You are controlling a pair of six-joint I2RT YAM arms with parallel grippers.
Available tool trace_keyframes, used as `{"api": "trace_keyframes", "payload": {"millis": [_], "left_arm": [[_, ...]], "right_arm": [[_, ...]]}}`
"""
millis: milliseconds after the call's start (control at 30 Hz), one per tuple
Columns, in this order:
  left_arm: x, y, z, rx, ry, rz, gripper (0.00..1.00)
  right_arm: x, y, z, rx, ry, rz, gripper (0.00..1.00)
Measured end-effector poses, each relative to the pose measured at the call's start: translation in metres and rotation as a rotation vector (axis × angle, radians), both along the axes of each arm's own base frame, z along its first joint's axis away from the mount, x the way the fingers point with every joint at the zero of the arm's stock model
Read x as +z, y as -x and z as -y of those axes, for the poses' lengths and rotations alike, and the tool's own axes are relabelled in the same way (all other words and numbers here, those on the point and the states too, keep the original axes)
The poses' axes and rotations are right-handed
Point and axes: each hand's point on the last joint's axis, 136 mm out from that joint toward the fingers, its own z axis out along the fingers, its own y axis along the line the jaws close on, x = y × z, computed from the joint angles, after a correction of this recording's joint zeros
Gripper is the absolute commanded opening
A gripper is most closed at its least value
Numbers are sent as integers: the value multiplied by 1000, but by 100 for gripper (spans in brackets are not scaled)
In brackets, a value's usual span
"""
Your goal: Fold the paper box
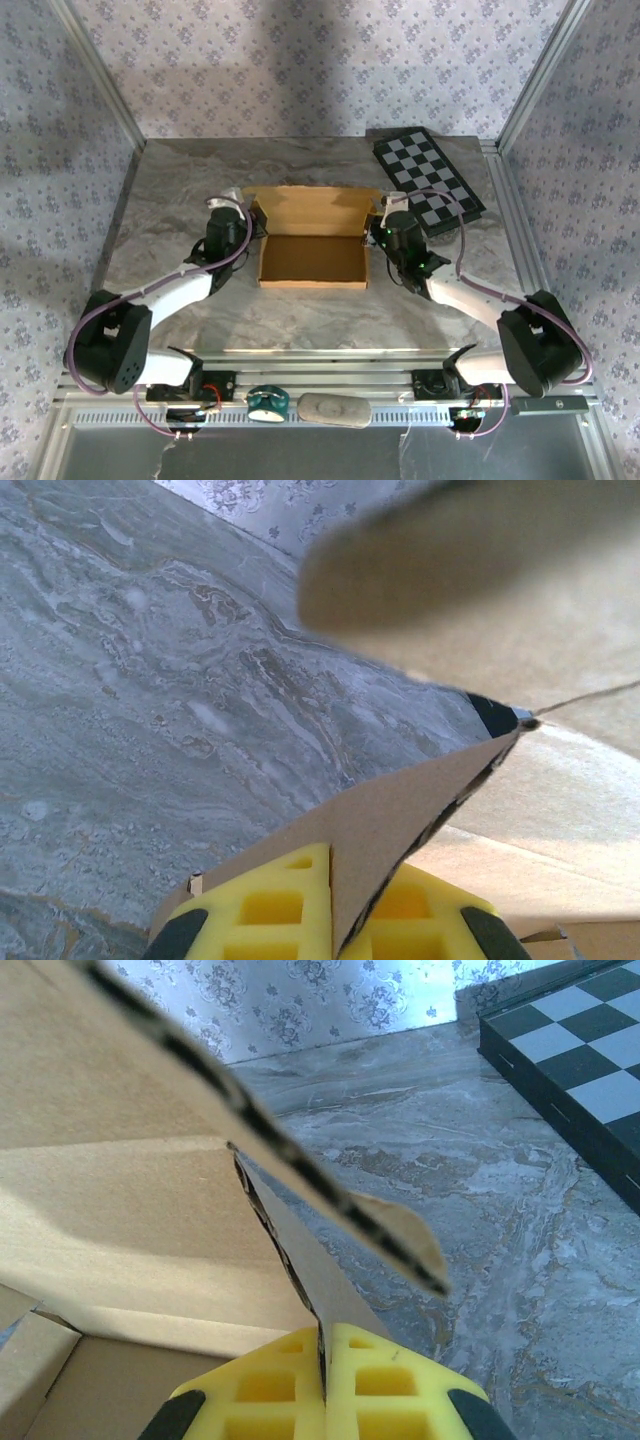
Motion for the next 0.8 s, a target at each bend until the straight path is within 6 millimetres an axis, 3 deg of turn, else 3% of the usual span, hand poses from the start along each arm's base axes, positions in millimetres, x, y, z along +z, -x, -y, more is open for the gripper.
{"api": "trace_keyframes", "payload": {"millis": [233, 633, 800], "left_arm": [[-2, 14, -6, 31, 11, 16, 0], [-5, 15, -13, 84, 2, 72, 0], [-9, 8, -17, 113, -30, 90, 0]], "right_arm": [[2, 5, -3, 8, -22, -16, 6], [16, 8, -9, 12, -81, -121, 14], [40, -5, -13, 24, -122, -154, 32]]}}
